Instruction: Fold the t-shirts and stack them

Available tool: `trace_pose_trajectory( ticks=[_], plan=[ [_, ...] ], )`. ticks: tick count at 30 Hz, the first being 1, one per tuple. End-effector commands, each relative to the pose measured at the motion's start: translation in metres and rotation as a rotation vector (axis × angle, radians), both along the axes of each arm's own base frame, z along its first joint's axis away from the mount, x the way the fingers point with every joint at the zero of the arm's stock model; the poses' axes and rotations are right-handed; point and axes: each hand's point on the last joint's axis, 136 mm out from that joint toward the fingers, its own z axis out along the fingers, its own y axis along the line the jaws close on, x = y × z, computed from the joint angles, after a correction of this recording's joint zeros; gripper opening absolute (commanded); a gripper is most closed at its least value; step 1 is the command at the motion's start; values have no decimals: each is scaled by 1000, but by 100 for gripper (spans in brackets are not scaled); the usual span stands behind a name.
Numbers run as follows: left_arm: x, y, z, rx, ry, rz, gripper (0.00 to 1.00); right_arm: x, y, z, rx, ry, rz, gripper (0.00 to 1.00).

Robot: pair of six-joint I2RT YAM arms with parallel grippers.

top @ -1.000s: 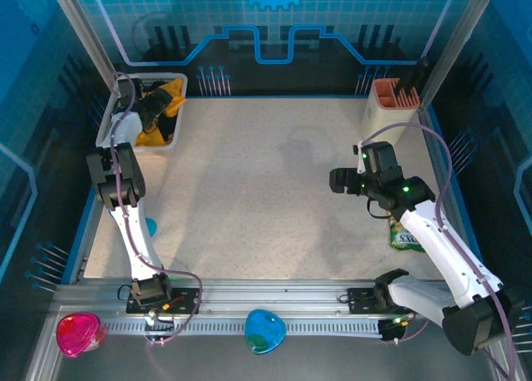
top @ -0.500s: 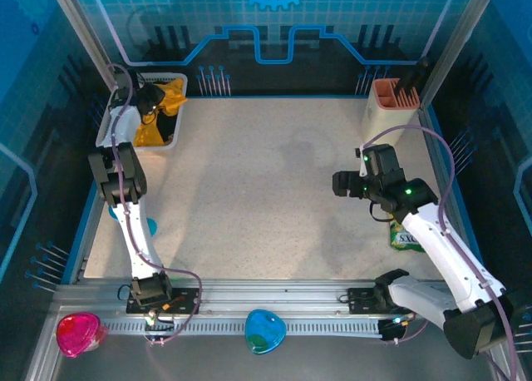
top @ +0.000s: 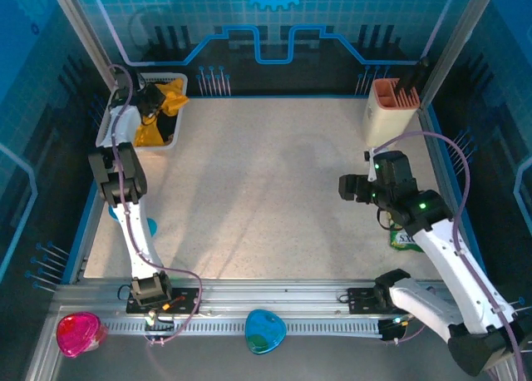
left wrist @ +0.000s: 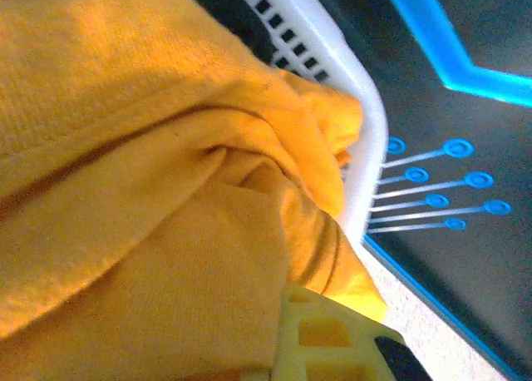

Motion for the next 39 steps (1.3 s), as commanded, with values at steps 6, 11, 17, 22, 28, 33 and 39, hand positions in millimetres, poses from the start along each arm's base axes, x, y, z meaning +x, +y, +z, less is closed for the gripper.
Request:
trace_pose_trajectory(
  ticks=[6, 11, 17, 22, 28, 33, 39],
  plan=[
    [-86, -117, 193, 126, -207, -278, 0, -7, 14, 4, 43, -20, 73, 86],
    [-145, -194, 241, 157, -244, -430, 0, -13, 19, 8, 65, -36, 115, 84],
    [-202, -284, 241, 168, -215, -631, 0, -20, 18, 12, 79, -62, 126, 84],
    [-234, -358, 191, 179, -154, -778, 0, -25, 18, 11, 93, -62, 126, 85],
    [-262, -439, 69, 157, 22, -932, 0, -29, 16, 2, 93, -35, 117, 86],
    [-291, -491, 4, 155, 98, -1045, 60, -31, 16, -9, 91, 1, 109, 86],
    [-302, -498, 8, 184, 71, -1055, 99, -36, 36, -44, 201, 103, 131, 84]
  ],
)
